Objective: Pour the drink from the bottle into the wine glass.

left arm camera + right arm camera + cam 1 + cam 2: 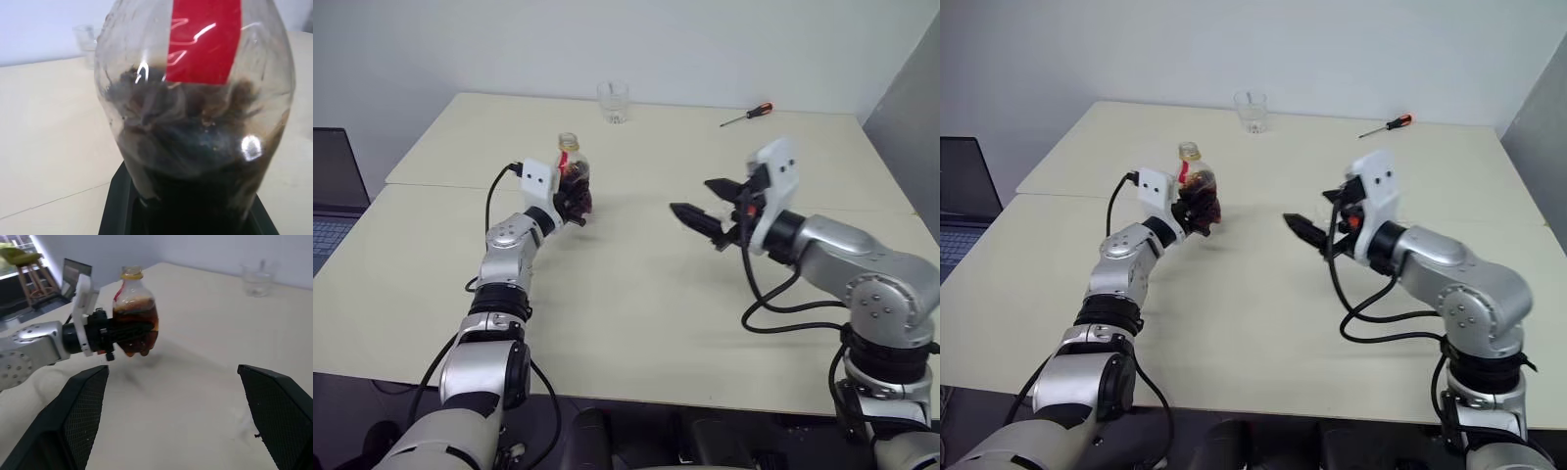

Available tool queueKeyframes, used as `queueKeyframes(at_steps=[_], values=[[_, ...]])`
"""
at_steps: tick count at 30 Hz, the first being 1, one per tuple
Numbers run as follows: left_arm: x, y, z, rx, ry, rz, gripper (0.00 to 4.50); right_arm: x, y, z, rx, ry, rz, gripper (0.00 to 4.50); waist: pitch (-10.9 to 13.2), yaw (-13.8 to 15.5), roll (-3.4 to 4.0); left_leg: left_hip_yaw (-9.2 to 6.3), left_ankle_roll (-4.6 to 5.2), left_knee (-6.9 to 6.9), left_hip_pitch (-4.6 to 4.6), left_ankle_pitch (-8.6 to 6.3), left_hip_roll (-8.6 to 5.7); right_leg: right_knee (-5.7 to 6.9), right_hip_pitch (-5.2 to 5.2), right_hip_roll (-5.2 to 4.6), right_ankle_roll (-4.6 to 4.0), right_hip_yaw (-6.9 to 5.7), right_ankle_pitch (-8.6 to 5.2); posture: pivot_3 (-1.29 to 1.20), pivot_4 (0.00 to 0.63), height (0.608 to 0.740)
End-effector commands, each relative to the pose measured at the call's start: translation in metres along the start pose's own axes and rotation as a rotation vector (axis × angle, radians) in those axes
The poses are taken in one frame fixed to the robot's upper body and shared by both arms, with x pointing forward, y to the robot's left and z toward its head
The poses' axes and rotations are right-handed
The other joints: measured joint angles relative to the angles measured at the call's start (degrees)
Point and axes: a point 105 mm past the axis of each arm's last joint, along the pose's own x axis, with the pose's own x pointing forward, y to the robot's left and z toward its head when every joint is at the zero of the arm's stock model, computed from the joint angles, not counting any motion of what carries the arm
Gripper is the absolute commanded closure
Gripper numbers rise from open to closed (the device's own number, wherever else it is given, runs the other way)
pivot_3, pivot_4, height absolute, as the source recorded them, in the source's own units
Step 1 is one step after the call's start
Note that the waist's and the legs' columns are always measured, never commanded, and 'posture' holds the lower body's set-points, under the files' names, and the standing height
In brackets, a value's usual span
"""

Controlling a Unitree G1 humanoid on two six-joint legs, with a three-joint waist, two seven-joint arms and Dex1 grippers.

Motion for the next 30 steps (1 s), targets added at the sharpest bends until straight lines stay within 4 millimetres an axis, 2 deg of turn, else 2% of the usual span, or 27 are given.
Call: queueKeyframes(at_steps=[1, 6, 12, 18, 25, 30], values=[[-0.011, 0.028, 0.014, 0.051, -0.061, 0.136, 3.83, 0.017, 0.023, 0.01, -0.031, -0.057, 0.088, 0.0, 0.0, 0.0, -0.01, 0.0, 0.0, 0.0, 0.0, 0.0, 0.0, 0.01, -0.01, 0.0, 0.0, 0.0, 0.0, 0.0, 0.15, 0.74], [-0.028, 0.049, 0.005, 0.031, -0.052, 0.26, 3.83, 0.032, 0.042, -0.002, 0.023, -0.037, 0.15, 0.0, 0.0, 0.0, -0.04, 0.05, -0.01, 0.0, 0.0, 0.01, 0.06, 0.02, -0.02, -0.02, -0.23, -0.02, 0.13, 0.0, 0.15, 0.74], [-0.052, 0.072, -0.011, 0.016, -0.032, 0.39, 3.83, 0.038, 0.031, -0.015, 0.07, 0.004, 0.084, 0.0, -0.1, 0.0, -0.18, 0.07, -0.03, 0.01, 0.01, 0.02, 0.06, 0.11, -0.01, -0.13, -0.25, -0.13, 0.15, 0.0, 0.15, 0.74], [-0.062, 0.083, -0.018, 0.004, -0.034, 0.47, 3.83, 0.039, 0.033, -0.023, 0.087, 0.034, 0.099, 0.0, -0.1, 0.0, -0.2, 0.06, -0.02, 0.03, 0.04, 0.02, 0.05, 0.26, -0.01, -0.14, -0.25, -0.16, 0.14, 0.0, 0.15, 0.74], [-0.073, 0.089, -0.021, -0.007, -0.053, 0.527, 1.57, 0.038, 0.034, -0.026, 0.083, 0.051, 0.115, 0.0, -0.1, -0.1, -0.2, 0.08, -0.02, 0.04, 0.07, 0.03, 0.06, 0.31, -0.01, -0.14, -0.25, -0.14, 0.14, 0.0, 0.15, 0.74], [-0.087, 0.092, -0.019, -0.022, -0.082, 0.563, 0.02, 0.039, 0.034, -0.026, 0.071, 0.059, 0.133, 0.0, -0.1, -0.1, -0.21, 0.09, -0.02, 0.04, 0.08, 0.03, 0.07, 0.34, -0.01, -0.14, -0.25, -0.12, 0.14, 0.0, 0.15, 0.74]])
